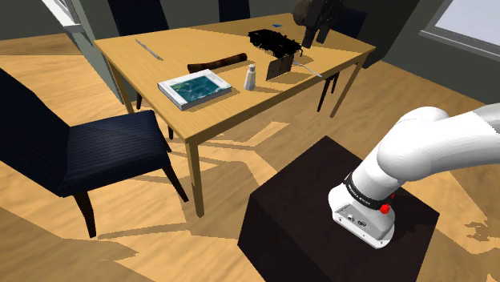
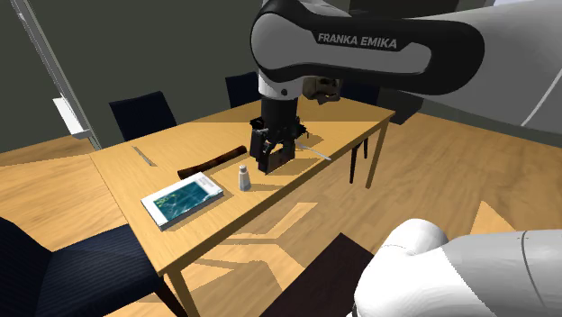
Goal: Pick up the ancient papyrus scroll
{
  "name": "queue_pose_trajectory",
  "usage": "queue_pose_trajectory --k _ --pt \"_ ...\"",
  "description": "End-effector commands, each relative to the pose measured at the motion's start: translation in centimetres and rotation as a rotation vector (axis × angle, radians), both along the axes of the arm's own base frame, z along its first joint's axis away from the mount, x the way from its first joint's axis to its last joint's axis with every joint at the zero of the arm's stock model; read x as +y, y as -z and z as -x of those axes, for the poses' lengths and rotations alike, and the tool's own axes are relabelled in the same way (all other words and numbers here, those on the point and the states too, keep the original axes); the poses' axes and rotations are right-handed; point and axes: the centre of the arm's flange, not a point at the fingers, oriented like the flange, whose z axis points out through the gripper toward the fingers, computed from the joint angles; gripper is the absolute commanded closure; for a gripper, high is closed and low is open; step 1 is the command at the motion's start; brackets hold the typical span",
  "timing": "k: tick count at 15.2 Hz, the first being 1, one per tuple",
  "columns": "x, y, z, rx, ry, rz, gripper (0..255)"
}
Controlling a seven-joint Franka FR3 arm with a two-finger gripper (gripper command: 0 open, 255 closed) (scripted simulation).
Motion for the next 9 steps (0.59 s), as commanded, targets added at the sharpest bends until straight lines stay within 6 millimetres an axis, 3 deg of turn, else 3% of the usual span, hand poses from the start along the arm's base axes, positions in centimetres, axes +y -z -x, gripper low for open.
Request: queue_pose_trajectory --k 1,9 --pt "0.0 0.0 0.0 0.0 0.0 0.0 0" --pt "-8.7 5.0 -3.3 -0.029 -0.334 -0.001 0"
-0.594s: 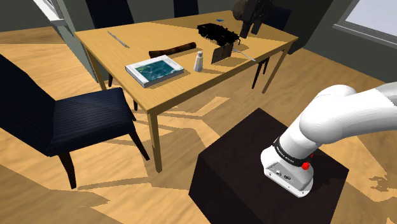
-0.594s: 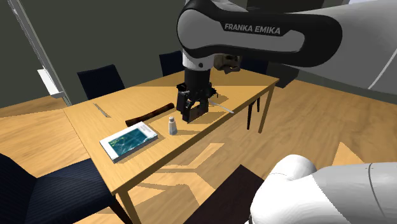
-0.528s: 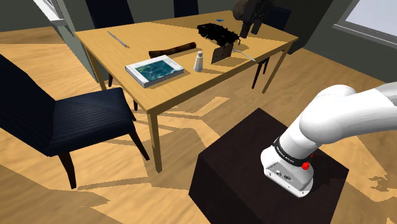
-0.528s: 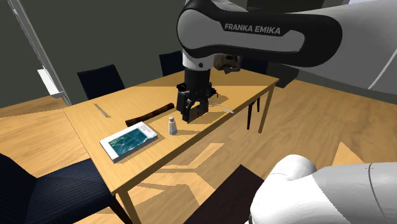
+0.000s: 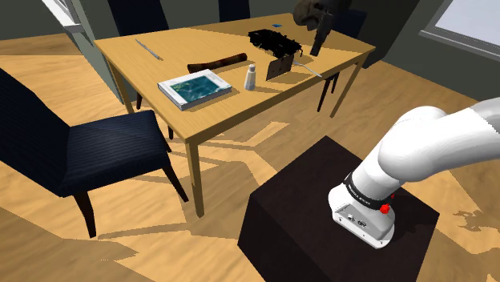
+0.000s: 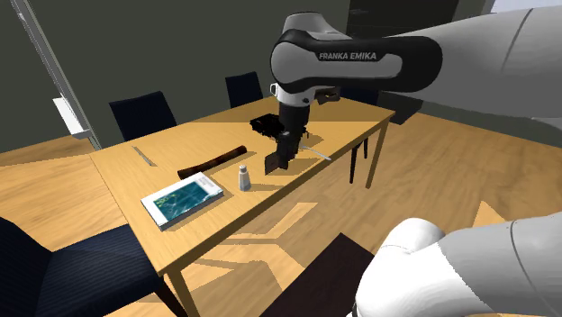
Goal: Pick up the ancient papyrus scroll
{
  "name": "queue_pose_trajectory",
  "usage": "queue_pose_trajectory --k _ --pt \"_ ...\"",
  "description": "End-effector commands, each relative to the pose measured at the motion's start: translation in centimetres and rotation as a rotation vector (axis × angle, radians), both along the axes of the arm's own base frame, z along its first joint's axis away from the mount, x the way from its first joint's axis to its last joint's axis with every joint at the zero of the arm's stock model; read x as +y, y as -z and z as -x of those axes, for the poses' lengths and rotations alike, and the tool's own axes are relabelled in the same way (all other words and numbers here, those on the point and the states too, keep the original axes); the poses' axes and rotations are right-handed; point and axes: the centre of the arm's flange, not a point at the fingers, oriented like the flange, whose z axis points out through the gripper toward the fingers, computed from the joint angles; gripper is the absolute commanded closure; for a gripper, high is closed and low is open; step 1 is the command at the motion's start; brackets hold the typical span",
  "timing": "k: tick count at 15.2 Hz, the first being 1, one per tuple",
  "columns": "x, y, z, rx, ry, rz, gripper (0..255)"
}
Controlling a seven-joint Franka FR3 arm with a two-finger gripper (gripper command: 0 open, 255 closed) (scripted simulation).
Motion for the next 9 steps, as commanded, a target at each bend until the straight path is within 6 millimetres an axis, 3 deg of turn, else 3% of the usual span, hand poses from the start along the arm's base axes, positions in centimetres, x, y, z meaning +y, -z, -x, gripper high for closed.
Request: queue_pose_trajectory --k 1,9 --pt "-2.0 1.5 -1.2 -0.008 -0.091 0.001 0" --pt "-8.9 6.3 -7.7 -0.037 -0.426 0.0 0"
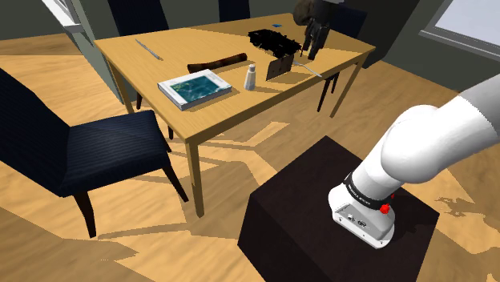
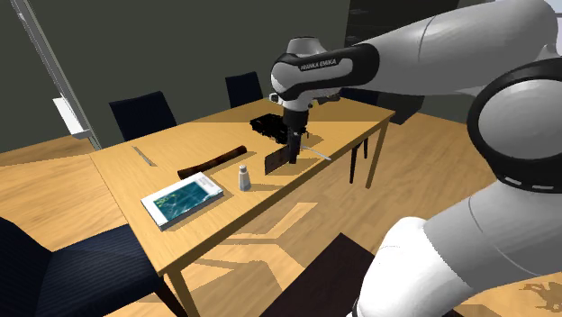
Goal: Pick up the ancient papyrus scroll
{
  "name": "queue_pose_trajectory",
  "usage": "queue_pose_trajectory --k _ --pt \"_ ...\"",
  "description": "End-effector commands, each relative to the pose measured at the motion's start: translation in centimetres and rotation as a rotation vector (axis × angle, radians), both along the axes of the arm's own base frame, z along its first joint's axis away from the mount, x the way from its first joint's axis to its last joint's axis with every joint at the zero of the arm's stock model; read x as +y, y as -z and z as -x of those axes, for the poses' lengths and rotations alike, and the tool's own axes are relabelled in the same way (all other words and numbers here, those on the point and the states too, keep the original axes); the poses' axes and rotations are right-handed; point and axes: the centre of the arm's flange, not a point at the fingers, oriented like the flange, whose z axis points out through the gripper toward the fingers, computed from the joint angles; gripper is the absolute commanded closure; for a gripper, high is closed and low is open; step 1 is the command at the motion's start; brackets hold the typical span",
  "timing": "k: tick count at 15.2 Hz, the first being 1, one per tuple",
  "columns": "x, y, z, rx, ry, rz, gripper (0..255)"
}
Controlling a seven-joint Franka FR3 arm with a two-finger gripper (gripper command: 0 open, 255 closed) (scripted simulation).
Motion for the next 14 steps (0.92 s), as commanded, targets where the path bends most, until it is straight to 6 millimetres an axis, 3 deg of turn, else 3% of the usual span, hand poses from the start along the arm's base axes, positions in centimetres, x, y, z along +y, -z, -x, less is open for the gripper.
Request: queue_pose_trajectory --k 1,8,14 --pt "-1.4 1.6 -1.9 -0.008 -0.092 0.002 0" --pt "-5.1 5.6 -9.4 -0.033 -0.384 0.001 0" --pt "-6.4 8.9 -16.5 -0.055 -0.635 0.001 0"
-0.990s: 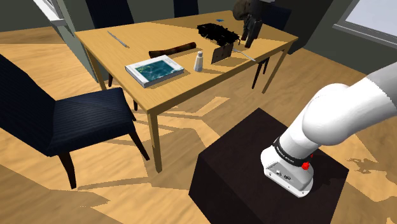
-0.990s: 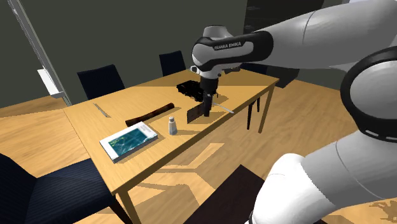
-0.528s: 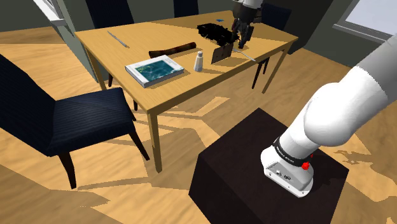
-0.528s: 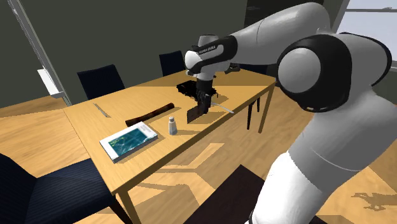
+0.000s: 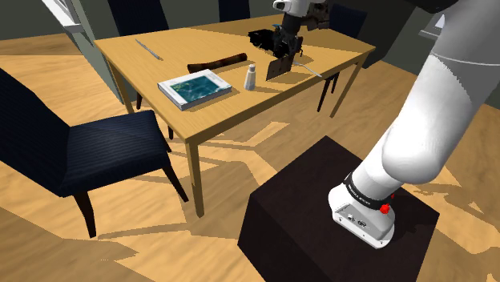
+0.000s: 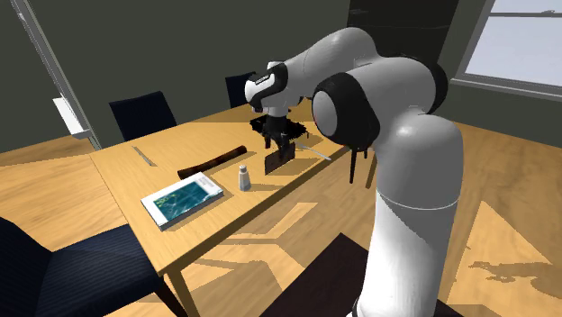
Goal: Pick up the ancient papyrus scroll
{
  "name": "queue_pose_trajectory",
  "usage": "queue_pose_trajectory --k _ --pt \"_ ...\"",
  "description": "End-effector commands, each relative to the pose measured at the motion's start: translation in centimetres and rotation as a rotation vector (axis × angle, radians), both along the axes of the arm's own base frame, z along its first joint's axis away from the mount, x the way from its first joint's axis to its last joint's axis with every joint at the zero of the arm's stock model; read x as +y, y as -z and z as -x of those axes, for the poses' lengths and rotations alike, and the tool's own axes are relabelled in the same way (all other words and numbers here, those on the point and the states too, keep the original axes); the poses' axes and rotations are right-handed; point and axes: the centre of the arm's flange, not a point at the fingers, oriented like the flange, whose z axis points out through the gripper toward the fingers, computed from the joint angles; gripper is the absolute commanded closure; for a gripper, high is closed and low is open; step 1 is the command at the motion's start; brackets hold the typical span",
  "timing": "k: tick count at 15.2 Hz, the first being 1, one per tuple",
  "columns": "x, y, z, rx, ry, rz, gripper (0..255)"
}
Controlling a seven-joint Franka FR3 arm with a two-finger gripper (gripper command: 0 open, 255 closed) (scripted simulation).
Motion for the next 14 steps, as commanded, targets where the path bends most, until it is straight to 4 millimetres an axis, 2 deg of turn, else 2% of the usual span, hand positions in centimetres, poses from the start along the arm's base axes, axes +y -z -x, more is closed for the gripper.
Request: queue_pose_trajectory --k 1,4,11,13,14 --pt "-0.3 1.2 -2.4 -0.008 -0.091 -0.001 0" --pt "-0.1 2.7 -5.8 -0.018 -0.206 -0.001 0" --pt "-0.1 6.4 -5.8 -0.018 -0.206 -0.001 0" --pt "-0.1 6.7 -5.8 -0.018 -0.206 -0.001 0" --pt "-0.1 6.7 -5.8 -0.018 -0.206 -0.001 255"
